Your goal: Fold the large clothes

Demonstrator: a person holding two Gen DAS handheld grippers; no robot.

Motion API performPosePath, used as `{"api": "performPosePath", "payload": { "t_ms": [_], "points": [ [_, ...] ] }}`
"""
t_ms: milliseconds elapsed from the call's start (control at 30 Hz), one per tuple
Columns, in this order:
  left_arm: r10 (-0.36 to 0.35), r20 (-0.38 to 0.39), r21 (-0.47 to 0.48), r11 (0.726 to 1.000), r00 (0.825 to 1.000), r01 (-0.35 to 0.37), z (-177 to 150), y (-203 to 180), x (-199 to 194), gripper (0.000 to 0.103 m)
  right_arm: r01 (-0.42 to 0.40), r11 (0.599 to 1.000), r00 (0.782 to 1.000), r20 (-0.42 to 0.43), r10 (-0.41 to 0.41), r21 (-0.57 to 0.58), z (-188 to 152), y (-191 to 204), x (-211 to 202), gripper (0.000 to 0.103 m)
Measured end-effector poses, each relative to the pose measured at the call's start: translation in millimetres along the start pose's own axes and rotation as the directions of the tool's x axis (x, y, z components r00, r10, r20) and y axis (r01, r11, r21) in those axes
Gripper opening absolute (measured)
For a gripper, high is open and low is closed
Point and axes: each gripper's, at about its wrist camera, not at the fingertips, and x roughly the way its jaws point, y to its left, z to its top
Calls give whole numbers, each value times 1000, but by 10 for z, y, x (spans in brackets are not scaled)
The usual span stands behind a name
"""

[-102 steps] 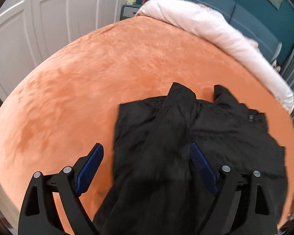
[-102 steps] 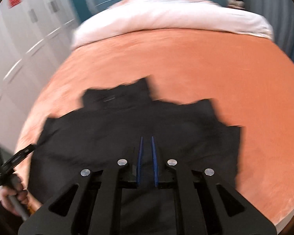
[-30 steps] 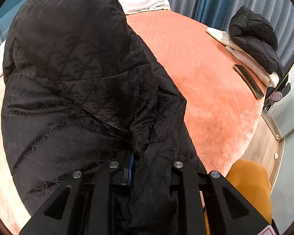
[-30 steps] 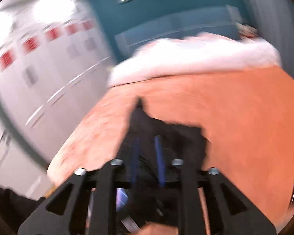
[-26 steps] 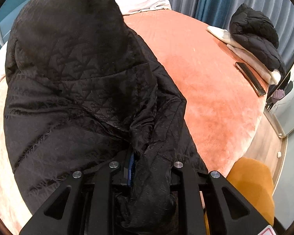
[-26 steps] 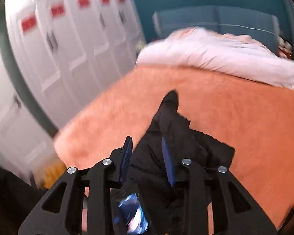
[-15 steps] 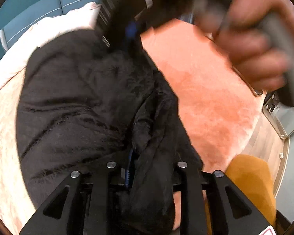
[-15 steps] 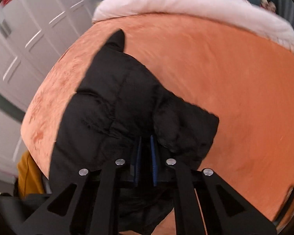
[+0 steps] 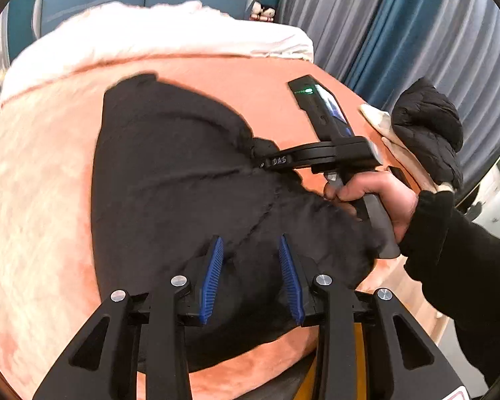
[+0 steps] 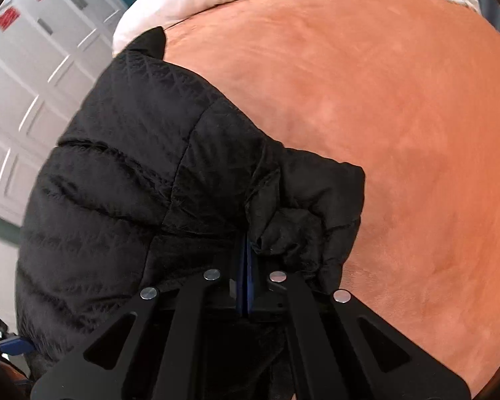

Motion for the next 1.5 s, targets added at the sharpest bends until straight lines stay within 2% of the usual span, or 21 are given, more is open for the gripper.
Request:
{"api": "performPosePath", "payload": {
  "t_ms": [167, 300, 367, 467, 500, 567, 633, 700, 733, 767, 833, 933, 1033, 1167, 1200, 1267, 1367, 1500],
  "points": [
    [61, -70, 79, 995, 996, -56, -91, -104, 346, 33, -118, 990, 993, 29, 116, 75, -87, -275, 88, 0],
    [48, -119, 49, 998, 992, -42, -115, 98, 556, 33, -179, 972, 982, 79, 169, 151, -139, -372, 118, 0],
    [85, -136, 94, 993, 987, -72, -117, 63, 619, 33, -152, 975, 987, 86, 139, 162, -137, -323, 75, 0],
    [126, -155, 123, 987, 980, -108, -94, -5, 609, 32, 5, 993, 997, 76, -13, 114, -70, -26, -221, 1],
    [131, -153, 113, 987, 980, -114, -74, -12, 531, 32, 23, 995, 995, 94, -32, 99, -72, 45, -354, 5],
    [105, -123, 80, 992, 987, -96, -17, -20, 357, 32, 25, 999, 985, 169, -32, 44, -159, 242, -754, 6],
    [104, -50, 54, 993, 993, -101, 48, -3, 75, 33, 35, 999, 973, 231, -29, -21, -340, 493, -1168, 6],
    [139, 13, 43, 989, 990, -140, 147, 21, -160, 38, 37, 997, 967, 253, -19, -68, -568, 669, -1415, 7],
    [165, 38, 32, 986, 986, -166, 194, 43, -251, 44, 35, 996, 967, 254, -12, -87, -711, 756, -1494, 7],
    [203, 61, 19, 979, 977, -205, 255, 80, -339, 46, 36, 995, 968, 252, -11, -95, -808, 810, -1506, 7],
    [255, 73, 3, 967, 964, -256, 316, 134, -416, 49, 43, 992, 974, 227, -16, -116, -1039, 893, -1467, 7],
    [301, 49, -36, 954, 953, -299, 339, 196, -419, 49, 117, 986, 979, 179, -94, -120, -1282, 867, -1228, 7],
    [331, -4, -56, 942, 944, -330, 331, 292, -245, 49, 175, 982, 979, 115, -166, -73, -1425, 676, -928, 5],
    [376, -94, -43, 923, 922, -381, 160, 430, 165, 49, 164, 986, 985, 49, -163, -20, -1594, 480, -524, 1],
    [370, -108, -47, 925, 923, -376, 102, 481, 215, 54, 172, 985, 984, 46, -171, -22, -1635, 479, -486, 1],
    [346, -118, -68, 932, 931, -355, 47, 578, 279, 56, 184, 983, 982, 40, -183, -21, -1690, 464, -377, 1],
    [378, -131, -24, 923, 917, -384, -18, 572, 429, 58, 142, 990, 989, 40, -143, 21, -1709, 361, -266, 0],
    [378, -155, -37, 921, 913, -387, -50, 689, 498, 62, 2, 990, 999, 47, -9, 140, -1691, 108, -264, 0]
  ]
}}
